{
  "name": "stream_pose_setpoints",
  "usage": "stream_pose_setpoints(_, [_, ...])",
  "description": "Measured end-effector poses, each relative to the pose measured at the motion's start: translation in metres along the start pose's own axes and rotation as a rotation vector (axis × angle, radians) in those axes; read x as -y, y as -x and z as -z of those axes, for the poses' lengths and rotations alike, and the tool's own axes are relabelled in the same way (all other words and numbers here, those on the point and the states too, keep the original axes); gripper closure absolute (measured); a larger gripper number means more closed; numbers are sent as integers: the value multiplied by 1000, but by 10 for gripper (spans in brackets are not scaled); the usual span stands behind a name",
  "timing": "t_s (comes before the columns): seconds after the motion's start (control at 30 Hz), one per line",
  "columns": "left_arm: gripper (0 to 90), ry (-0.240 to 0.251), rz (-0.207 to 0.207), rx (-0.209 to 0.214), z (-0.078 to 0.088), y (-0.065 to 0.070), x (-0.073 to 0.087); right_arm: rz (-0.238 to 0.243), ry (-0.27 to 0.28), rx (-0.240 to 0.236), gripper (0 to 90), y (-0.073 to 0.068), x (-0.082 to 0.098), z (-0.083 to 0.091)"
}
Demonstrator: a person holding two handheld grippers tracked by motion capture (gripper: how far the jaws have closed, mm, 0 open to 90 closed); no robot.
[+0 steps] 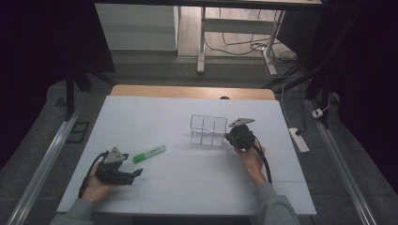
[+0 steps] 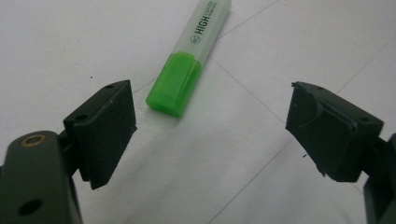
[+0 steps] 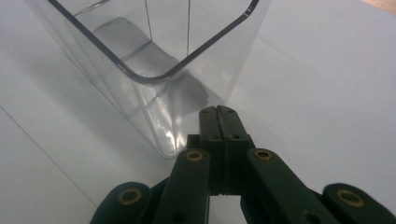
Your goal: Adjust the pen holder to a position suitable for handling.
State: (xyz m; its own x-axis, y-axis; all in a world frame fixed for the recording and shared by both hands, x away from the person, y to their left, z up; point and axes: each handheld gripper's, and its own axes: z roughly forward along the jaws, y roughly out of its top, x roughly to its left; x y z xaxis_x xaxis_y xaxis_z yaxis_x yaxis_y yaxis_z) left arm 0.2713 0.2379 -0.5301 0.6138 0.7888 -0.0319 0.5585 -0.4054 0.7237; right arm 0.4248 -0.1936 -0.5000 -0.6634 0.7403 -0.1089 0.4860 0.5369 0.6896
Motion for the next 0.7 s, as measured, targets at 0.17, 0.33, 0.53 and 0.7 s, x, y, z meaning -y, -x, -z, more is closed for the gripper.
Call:
stream_pose_setpoints(0.17, [156,-1,0,0,0,0,0,-2,5,-1,897,-2,-4,-4])
stream_pose_setpoints(0.33, [156,-2,0,1,0,0,0,4,5,-7,896,-5,-9,-9])
stream_pose_setpoints(0.53, [155,-1,1,2,0,-1,1,3,2,-9,897,-5,-13,-15])
stream_pose_setpoints(0.7, [155,-2,1,2,0,-1,1,-1,10,-10,897,-5,-16,-17])
